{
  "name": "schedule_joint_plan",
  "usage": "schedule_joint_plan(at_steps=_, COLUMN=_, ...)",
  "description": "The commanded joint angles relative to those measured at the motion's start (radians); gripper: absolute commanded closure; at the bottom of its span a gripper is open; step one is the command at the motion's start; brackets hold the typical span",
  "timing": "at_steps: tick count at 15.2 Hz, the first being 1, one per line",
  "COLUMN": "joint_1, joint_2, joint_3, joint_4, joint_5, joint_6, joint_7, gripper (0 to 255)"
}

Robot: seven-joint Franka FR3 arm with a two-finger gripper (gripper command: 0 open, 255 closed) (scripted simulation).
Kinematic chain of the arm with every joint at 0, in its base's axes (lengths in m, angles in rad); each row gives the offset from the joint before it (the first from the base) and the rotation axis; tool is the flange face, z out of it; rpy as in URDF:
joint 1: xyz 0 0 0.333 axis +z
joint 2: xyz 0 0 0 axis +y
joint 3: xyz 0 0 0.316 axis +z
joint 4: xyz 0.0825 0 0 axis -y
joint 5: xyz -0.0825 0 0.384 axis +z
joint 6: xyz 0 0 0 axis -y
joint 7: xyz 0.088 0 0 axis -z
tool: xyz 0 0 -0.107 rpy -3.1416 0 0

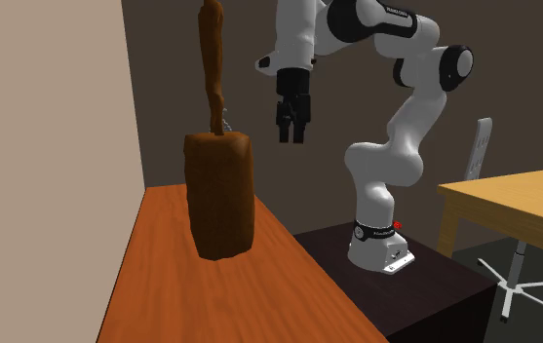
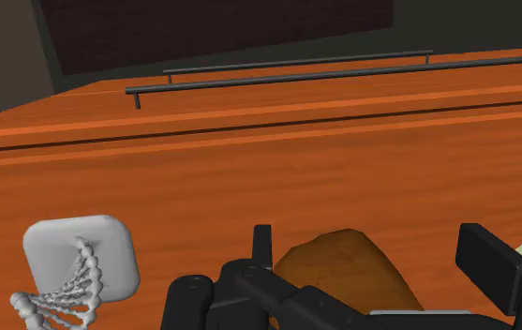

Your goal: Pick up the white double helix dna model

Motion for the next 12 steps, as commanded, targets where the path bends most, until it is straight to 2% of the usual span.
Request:
schedule_joint_plan(at_steps=1, joint_1=0.000, joint_2=0.000, joint_3=0.000, joint_4=0.000, joint_5=0.000, joint_6=0.000, joint_7=0.000, gripper=0)
schedule_joint_plan(at_steps=7, joint_1=-0.024, joint_2=-0.102, joint_3=-0.172, joint_4=-0.156, joint_5=-0.074, joint_6=0.221, joint_7=-0.255, gripper=0)
schedule_joint_plan(at_steps=12, joint_1=-0.025, joint_2=-0.107, joint_3=-0.352, joint_4=-0.224, joint_5=-0.111, joint_6=0.418, joint_7=-0.488, gripper=0)
